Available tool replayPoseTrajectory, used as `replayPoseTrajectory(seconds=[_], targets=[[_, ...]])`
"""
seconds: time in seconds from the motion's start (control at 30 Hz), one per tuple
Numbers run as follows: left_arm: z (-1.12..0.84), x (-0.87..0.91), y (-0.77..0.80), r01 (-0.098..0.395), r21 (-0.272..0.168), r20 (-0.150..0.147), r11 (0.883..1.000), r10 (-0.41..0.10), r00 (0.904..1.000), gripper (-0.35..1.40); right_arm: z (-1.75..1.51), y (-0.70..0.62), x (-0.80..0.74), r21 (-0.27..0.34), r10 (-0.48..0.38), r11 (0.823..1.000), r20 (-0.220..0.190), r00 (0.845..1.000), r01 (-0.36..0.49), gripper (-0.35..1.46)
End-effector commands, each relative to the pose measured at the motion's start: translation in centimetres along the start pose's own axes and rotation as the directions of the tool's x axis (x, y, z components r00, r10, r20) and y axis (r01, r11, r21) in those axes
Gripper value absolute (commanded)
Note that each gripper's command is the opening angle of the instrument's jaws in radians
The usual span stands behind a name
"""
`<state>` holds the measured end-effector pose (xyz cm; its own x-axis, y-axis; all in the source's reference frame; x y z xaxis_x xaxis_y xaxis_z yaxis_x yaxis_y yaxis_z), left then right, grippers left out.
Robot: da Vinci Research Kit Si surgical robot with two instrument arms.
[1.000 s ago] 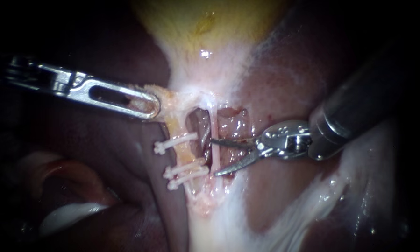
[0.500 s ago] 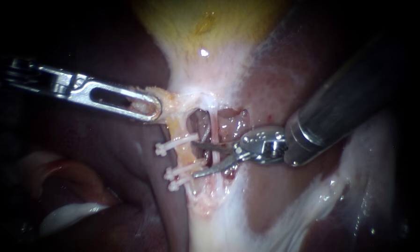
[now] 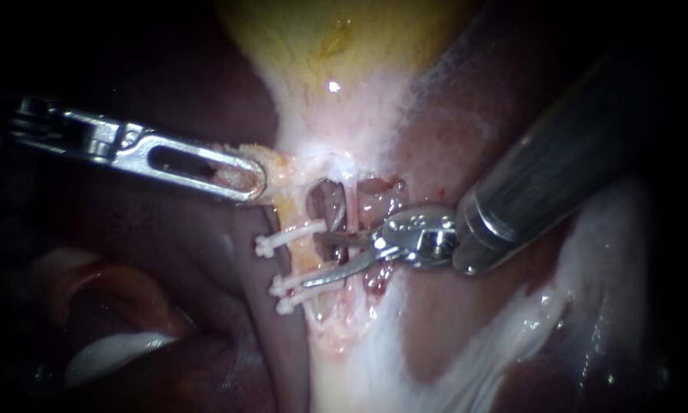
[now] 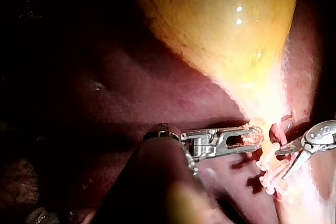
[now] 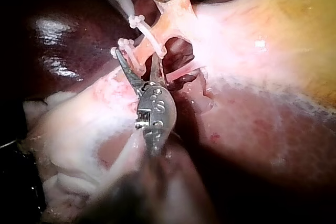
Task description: Go to the cutting position left tube
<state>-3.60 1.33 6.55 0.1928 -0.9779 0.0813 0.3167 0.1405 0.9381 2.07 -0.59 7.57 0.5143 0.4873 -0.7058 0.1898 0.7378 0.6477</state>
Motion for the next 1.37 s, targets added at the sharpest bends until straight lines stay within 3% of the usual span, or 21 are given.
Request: replayPoseTrajectory(seconds=[0.03,0.47,1.37], targets=[[0.0,0.0,0.01,0.001,0.0,0.0,1.0,-0.001,1.0,-0.35,0.02,0.0,-0.01,0.01,0.0,1.0,-0.005,1.0,0.0,1.3],[0.03,-0.01,0.0,0.001,-0.003,0.004,1.0,-0.001,1.0,-0.35,0.31,0.14,0.15,0.033,0.024,0.999,-0.053,0.998,-0.022,1.28],[0.04,-0.01,-0.01,0.001,-0.004,0.004,1.0,-0.001,1.0,-0.35,0.48,0.1,0.21,0.02,0.038,0.999,-0.057,0.998,-0.037,1.2]])
